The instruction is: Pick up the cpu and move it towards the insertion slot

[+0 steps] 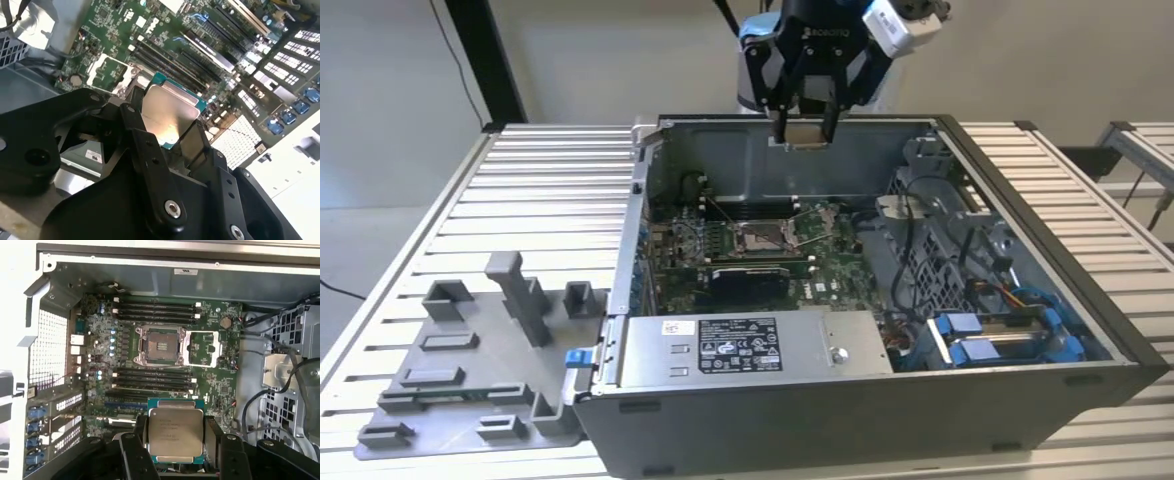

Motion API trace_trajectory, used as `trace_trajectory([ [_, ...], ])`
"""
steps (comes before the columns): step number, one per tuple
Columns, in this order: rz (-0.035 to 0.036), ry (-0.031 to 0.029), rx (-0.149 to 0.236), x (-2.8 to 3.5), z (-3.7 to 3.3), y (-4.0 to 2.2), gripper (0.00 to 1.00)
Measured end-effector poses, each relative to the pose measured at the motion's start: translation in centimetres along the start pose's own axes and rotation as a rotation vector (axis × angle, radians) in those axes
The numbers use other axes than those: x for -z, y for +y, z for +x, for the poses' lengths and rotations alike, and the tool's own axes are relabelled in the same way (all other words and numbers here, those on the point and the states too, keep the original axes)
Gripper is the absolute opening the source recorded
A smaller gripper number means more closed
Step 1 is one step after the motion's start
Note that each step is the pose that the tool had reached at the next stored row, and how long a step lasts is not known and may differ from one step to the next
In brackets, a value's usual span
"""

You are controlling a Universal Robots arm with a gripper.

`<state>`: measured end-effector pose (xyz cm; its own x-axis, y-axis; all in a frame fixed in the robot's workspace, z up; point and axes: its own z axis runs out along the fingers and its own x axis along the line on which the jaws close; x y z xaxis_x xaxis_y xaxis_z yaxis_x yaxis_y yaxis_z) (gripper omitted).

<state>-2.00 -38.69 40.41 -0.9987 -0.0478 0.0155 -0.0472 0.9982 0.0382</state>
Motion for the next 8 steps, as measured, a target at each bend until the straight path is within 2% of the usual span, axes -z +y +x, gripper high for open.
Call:
trace_trajectory([
  [4, 0.0001, 0.0, 0.0, -0.06, -0.1, 1.59, 0.0],
  [8, 0.0, 0.0, 0.0, -0.1, -0.21, 2.75, 0.0],
])
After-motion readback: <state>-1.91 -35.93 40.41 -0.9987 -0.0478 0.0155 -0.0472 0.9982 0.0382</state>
